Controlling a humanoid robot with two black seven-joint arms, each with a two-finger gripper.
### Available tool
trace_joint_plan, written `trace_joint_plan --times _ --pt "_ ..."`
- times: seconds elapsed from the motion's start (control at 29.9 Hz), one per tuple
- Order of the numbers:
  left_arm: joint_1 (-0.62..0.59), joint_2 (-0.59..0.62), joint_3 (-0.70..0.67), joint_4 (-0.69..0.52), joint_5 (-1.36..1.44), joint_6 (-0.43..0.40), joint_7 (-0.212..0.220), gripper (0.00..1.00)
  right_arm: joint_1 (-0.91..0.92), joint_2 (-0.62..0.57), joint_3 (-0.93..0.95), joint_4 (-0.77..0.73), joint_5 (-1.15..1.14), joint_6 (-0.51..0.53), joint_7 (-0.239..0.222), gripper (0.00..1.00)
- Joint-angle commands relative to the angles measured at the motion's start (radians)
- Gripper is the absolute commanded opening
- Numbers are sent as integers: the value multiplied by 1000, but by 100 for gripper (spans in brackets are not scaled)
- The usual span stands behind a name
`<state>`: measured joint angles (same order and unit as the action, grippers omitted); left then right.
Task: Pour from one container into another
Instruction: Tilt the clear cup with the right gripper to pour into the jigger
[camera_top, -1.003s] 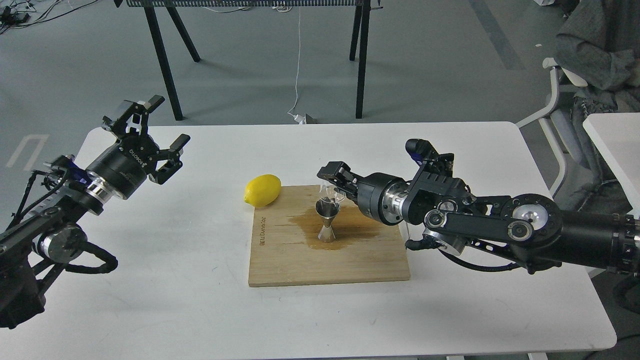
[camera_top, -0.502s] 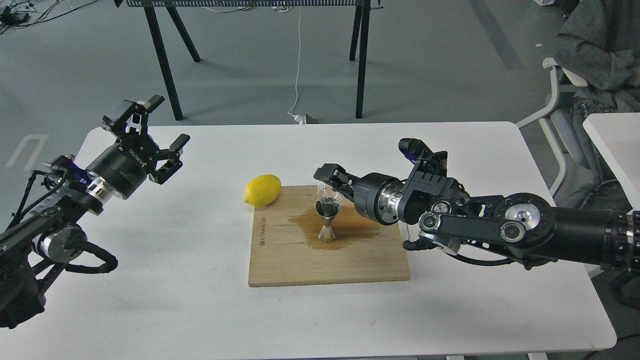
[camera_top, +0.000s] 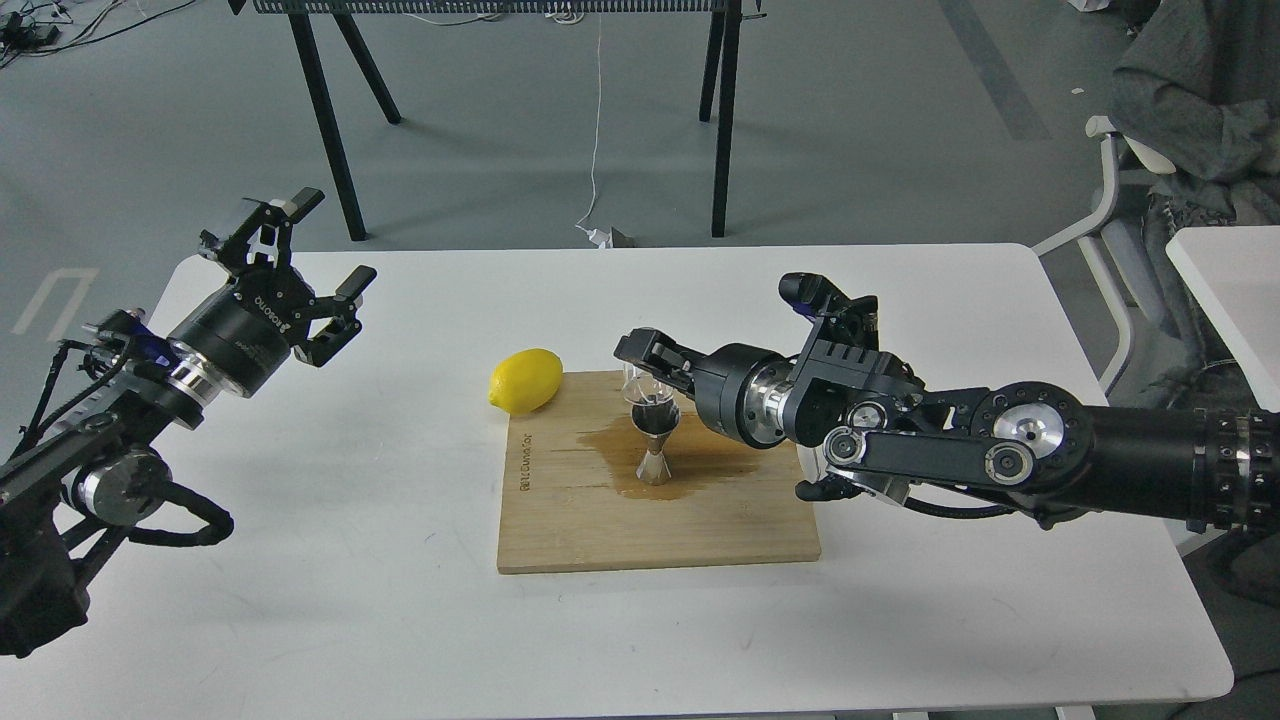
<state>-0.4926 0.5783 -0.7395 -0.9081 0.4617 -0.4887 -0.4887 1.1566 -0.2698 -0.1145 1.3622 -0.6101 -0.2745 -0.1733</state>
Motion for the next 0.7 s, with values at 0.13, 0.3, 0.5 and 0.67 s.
trace_joint_plan --times 0.13,0.3,0.5,0.67 --pt "-1 0 -1 0 0 0 0 99 32 1 -24 0 0 0 0 40" --pt "-1 0 -1 0 0 0 0 99 38 4 -27 0 -2 0 0 40" --pt "-1 1 -1 0 0 0 0 99 58 4 -65 5 -5 0 0 40" --pt "-1 1 -1 0 0 0 0 99 58 1 -66 11 -5 1 0 41"
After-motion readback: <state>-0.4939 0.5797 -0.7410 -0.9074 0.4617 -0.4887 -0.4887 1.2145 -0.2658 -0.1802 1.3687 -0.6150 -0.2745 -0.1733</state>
